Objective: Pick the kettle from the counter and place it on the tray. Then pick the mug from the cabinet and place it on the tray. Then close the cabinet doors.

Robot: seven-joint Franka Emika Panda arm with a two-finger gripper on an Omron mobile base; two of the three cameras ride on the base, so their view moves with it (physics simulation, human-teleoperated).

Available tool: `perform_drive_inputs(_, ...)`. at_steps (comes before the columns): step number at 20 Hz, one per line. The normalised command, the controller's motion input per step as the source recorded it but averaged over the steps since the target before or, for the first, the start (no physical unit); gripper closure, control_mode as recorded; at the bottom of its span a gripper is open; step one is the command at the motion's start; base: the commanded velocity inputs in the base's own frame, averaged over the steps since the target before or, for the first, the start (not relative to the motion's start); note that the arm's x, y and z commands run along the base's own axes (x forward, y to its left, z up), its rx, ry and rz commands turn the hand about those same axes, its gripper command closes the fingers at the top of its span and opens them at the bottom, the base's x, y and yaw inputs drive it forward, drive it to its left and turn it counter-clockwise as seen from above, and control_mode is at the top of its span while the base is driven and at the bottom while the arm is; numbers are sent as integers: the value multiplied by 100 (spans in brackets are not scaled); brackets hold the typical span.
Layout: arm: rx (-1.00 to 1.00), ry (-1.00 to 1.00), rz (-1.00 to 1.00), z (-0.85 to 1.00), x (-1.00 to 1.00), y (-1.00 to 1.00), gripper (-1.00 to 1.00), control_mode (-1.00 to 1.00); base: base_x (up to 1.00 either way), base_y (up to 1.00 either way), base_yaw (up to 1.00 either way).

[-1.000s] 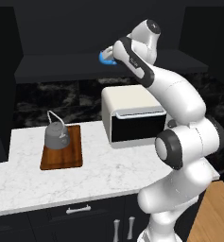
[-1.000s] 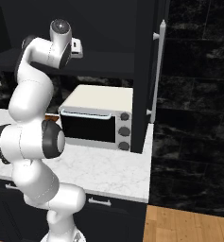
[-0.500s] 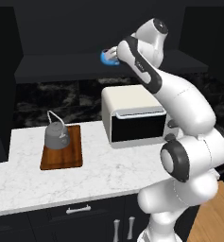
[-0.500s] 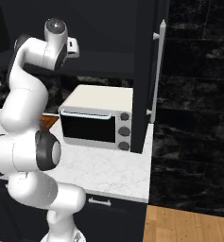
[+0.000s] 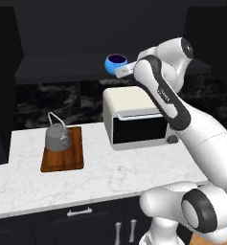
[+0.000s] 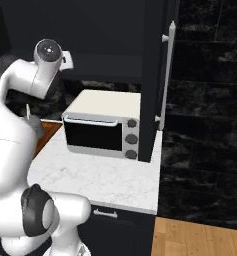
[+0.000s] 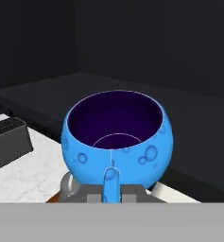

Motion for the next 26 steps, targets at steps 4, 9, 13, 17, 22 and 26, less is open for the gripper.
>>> perform_drive_inputs(4, 0, 2, 45, 0, -100, 25, 100, -100, 0, 0, 0)
perform_drive_inputs(9, -1, 10, 53, -31, -83, 53, 100, -100, 0, 0, 0)
perform_drive_inputs(13, -3, 22, 21, -75, -9, 83, 100, -100, 0, 0, 0)
perform_drive_inputs(17, -1, 12, 12, -100, 0, 62, 100, -100, 0, 0, 0)
perform_drive_inputs(22, -1, 3, 10, -100, 0, 56, 100, -100, 0, 0, 0)
perform_drive_inputs(26, -2, 10, 2, -100, 0, 57, 100, -100, 0, 0, 0)
